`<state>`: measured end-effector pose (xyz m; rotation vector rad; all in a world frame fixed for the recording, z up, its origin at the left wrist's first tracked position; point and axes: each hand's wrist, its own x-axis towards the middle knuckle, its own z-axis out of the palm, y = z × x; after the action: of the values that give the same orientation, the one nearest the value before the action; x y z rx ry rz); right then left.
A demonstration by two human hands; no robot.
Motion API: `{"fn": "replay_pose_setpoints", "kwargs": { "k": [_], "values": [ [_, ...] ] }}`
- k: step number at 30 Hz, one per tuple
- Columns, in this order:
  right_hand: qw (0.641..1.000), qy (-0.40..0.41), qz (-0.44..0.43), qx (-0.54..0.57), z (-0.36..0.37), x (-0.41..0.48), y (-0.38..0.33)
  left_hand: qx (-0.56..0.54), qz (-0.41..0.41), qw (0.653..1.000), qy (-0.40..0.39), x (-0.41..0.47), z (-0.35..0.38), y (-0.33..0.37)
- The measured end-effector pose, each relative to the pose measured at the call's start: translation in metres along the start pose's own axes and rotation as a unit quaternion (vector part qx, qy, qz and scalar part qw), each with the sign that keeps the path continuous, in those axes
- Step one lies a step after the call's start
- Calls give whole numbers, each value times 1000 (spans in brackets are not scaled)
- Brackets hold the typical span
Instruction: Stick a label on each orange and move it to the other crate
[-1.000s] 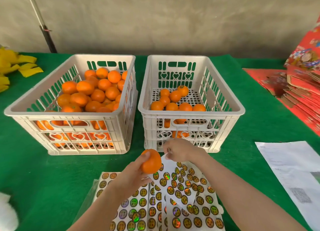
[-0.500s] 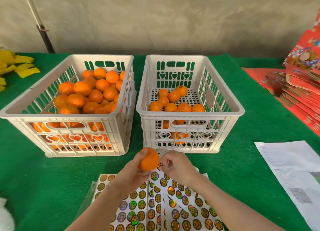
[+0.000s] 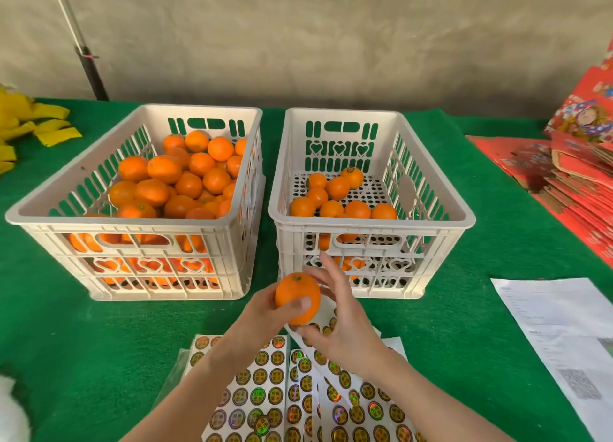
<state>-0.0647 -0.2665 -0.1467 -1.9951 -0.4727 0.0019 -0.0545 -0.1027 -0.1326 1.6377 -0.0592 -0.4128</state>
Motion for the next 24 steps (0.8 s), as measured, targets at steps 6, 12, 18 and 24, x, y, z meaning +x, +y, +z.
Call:
{"fn": "replay_pose_setpoints", "kwargs": {
  "k": [6,12,18,24],
  "values": [
    [1000,18,-9,-8,-11,6,-16,-27,-10,999,-37,-6,-2,15],
    [999,-10,53,-5,-20,11,-36,-92,-26,995,22,-1,4,14],
    [977,94,83,172,-43,25,-58,-332,-70,940,39,8,3,32],
    [990,84,64,89,-32,25,-68,-322,-23,946,10,10,10,35]
  ]
}}
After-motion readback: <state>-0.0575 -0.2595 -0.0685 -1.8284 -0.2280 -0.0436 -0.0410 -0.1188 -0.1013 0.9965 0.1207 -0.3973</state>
